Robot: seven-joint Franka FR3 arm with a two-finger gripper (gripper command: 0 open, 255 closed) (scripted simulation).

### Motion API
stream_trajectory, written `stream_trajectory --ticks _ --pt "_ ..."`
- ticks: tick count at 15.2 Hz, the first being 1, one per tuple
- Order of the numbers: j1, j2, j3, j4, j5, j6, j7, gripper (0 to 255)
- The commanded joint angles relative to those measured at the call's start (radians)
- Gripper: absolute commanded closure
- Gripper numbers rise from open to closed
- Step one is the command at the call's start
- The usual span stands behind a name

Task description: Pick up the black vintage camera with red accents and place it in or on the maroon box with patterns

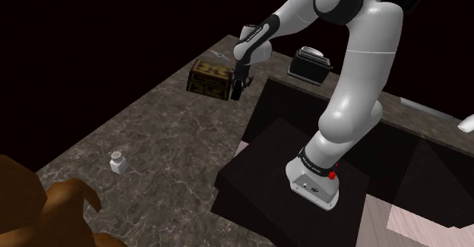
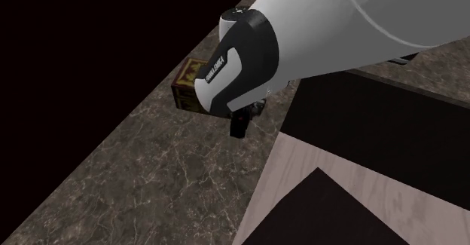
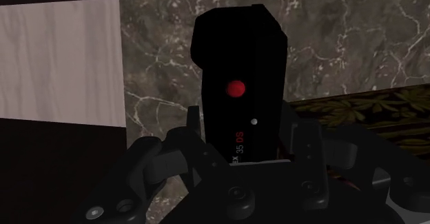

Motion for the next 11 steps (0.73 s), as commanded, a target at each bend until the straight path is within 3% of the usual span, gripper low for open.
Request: stream_trajectory --ticks 1,11 --pt "0.001 -0.025 0.0 -0.002 -0.001 -0.023 0.0 255" --pt "0.003 -0.131 -0.002 0.007 -0.003 -0.137 -0.003 255"
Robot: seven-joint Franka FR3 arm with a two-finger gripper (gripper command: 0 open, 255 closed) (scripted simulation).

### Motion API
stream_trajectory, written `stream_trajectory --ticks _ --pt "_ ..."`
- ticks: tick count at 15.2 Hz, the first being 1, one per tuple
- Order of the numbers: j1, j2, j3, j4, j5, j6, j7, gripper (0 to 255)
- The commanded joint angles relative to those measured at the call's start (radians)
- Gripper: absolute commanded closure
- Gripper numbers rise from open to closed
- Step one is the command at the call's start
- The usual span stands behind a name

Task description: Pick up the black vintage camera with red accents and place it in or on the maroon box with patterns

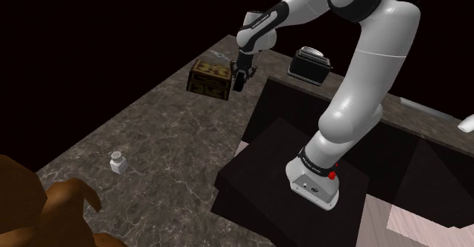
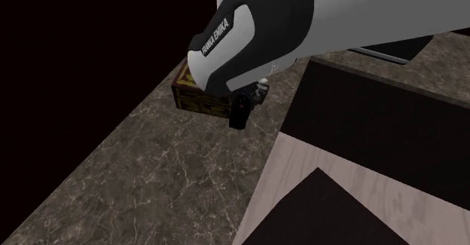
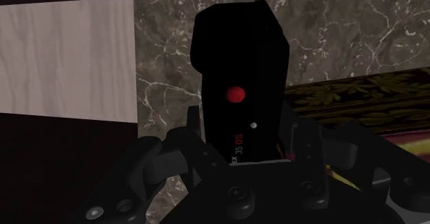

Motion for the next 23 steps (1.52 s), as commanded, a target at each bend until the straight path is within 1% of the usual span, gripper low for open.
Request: stream_trajectory --ticks 1,10,14,18,21,23 --pt "0.001 -0.023 0.0 0.002 -0.001 -0.025 0.0 255" --pt "0.003 -0.102 -0.001 0.029 -0.002 -0.131 -0.003 255" --pt "0.01 0.032 0.008 0.234 0.009 -0.202 0.005 255" --pt "0.015 0.176 0.015 0.466 0.017 -0.291 0.012 255" --pt "0.018 0.297 0.02 0.668 0.023 -0.372 0.017 255" --pt "0.019 0.389 0.022 0.826 0.026 -0.438 0.02 255"
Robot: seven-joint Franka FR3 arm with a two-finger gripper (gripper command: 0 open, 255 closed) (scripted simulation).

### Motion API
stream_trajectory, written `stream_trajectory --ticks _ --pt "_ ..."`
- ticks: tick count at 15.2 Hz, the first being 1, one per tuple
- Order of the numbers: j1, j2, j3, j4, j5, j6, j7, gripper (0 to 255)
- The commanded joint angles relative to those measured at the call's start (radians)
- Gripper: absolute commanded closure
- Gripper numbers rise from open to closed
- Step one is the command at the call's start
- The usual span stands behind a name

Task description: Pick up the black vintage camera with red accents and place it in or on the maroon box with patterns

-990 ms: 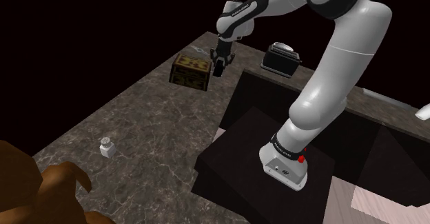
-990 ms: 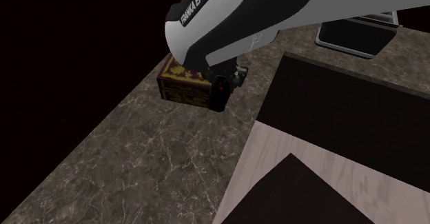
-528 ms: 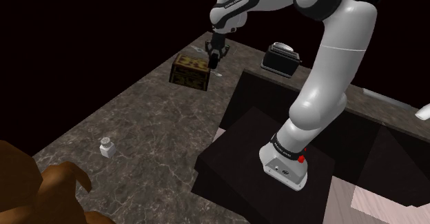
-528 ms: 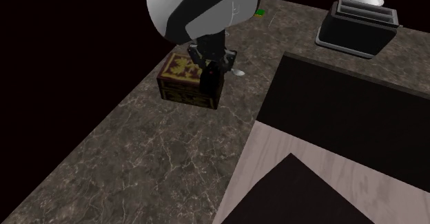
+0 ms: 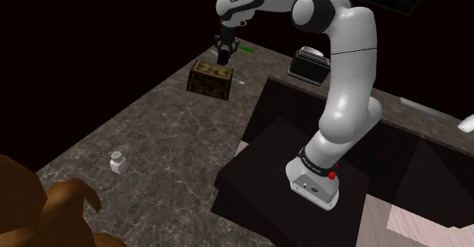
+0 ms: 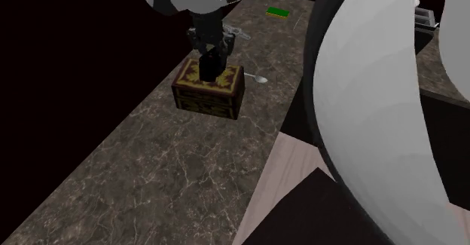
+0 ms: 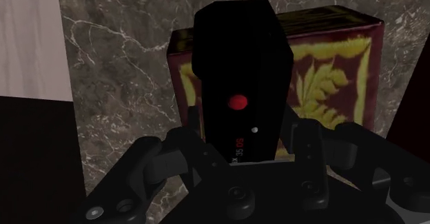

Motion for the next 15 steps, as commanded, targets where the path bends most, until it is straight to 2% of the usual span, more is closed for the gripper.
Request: stream_trajectory --ticks 1,3,4,15 --pt "0.0 0.108 0.003 0.19 0.004 -0.081 0.002 255" --pt "0.0 0.232 0.005 0.408 0.007 -0.175 0.004 255" --pt "-0.001 0.328 0.006 0.58 0.009 -0.251 0.005 255" --pt "0.0 0.36 0.007 0.488 0.008 -0.128 0.01 255"
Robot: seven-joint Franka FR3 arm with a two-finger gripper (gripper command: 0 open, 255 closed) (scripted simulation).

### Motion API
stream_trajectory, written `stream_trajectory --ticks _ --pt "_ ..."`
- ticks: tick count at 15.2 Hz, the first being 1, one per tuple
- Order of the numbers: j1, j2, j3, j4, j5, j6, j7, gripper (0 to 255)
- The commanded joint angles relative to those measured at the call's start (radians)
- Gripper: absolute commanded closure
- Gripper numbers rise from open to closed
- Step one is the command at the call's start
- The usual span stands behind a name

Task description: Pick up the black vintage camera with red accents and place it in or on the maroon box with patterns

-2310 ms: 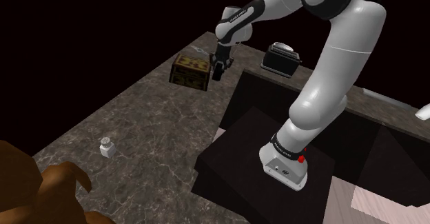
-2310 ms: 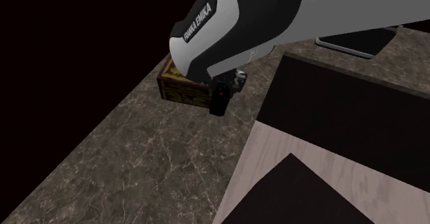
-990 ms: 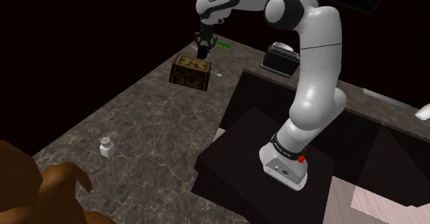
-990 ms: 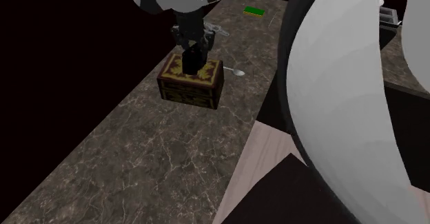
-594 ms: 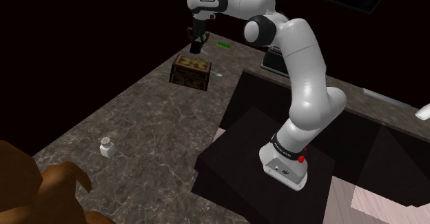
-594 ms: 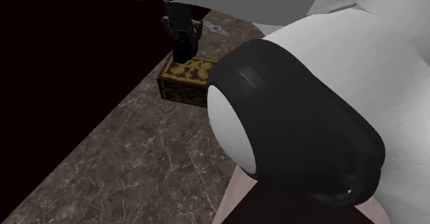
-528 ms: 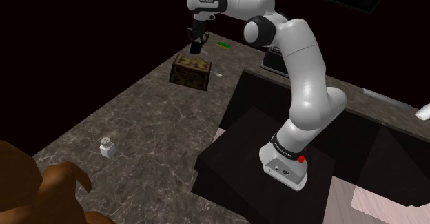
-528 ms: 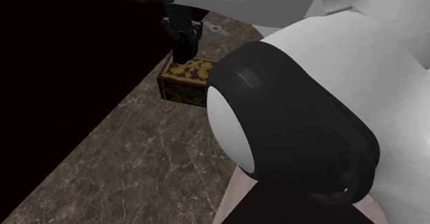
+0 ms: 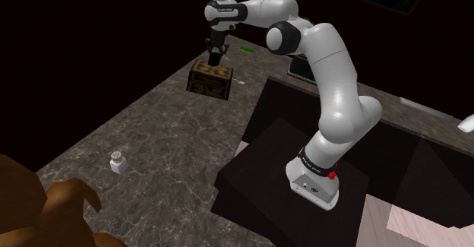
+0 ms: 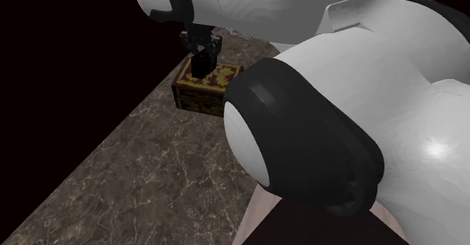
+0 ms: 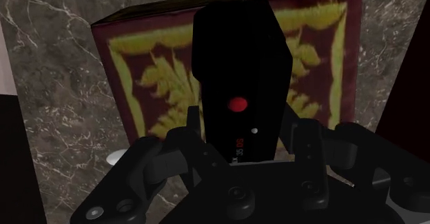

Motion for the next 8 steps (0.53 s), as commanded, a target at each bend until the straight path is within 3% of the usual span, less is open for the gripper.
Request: stream_trajectory --ticks 1,8 --pt "0.0 0.001 0.0 -0.023 0.0 0.026 0.0 255" --pt "0.0 0.026 0.0 -0.038 0.0 0.066 0.002 255"
